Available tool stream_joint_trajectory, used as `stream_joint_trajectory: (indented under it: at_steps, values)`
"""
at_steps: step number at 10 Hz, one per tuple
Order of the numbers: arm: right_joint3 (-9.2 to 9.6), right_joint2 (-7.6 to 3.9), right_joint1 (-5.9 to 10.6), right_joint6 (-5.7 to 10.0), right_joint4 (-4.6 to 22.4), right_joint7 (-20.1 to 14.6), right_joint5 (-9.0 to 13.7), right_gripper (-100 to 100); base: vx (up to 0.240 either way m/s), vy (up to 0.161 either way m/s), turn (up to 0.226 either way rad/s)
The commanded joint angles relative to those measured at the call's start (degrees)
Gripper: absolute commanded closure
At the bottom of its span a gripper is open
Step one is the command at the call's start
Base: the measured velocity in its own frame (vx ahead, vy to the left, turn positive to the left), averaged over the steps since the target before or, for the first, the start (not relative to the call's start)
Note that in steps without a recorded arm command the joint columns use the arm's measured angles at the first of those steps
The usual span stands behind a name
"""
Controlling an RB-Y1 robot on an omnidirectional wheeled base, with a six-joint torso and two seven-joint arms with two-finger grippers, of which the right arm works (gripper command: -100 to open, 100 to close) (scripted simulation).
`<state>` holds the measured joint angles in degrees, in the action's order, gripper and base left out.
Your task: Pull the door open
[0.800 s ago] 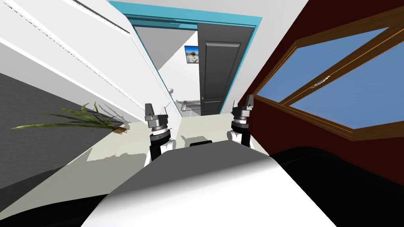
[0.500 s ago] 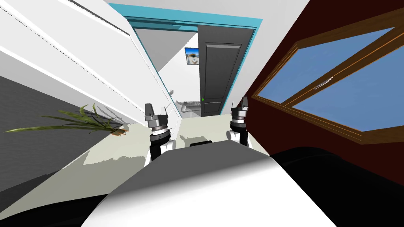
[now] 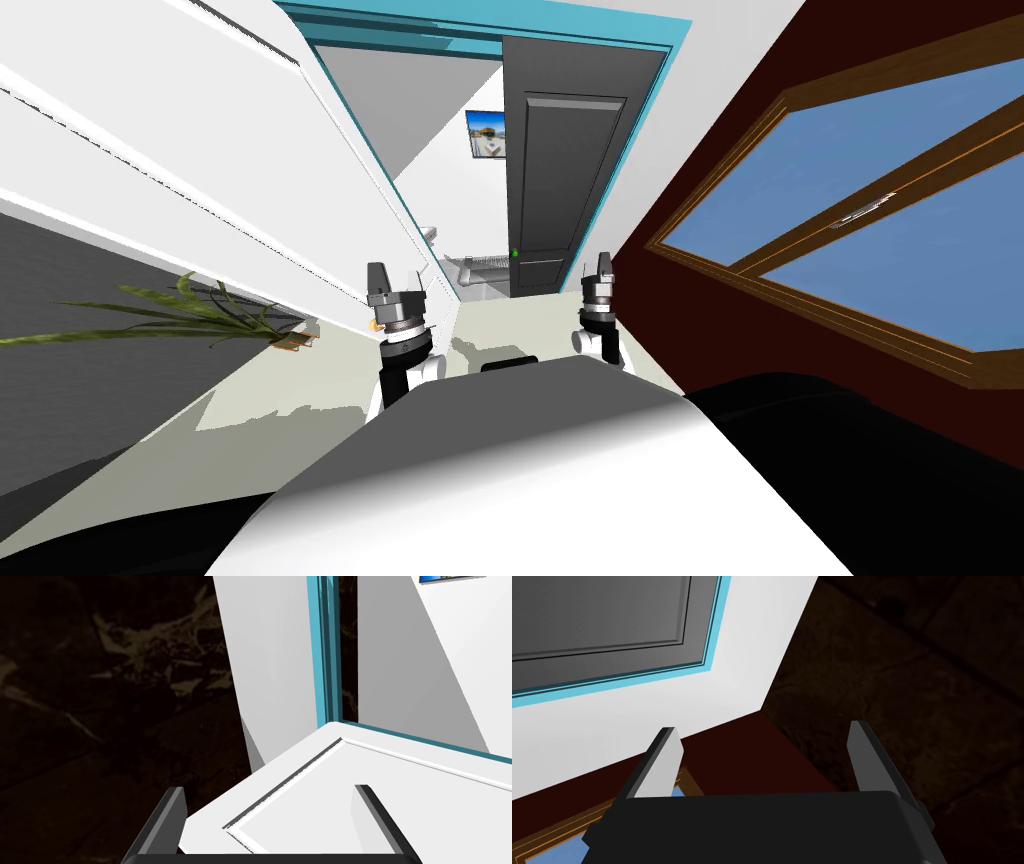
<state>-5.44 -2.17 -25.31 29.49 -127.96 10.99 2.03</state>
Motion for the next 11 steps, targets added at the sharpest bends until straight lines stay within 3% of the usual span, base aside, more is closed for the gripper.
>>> stream_joint_trajectory:
  at_steps: [1, 11]
  values:
    - [-0.25, -0.33, 0.42, 0.69, 1.95, 1.21, -0.58, -100, 0.107, 0.014, -0.006]
    - [-1.81, -1.88, 4.10, 3.26, 13.54, 8.94, -4.48, -100, 0.097, 0.019, -0.008]
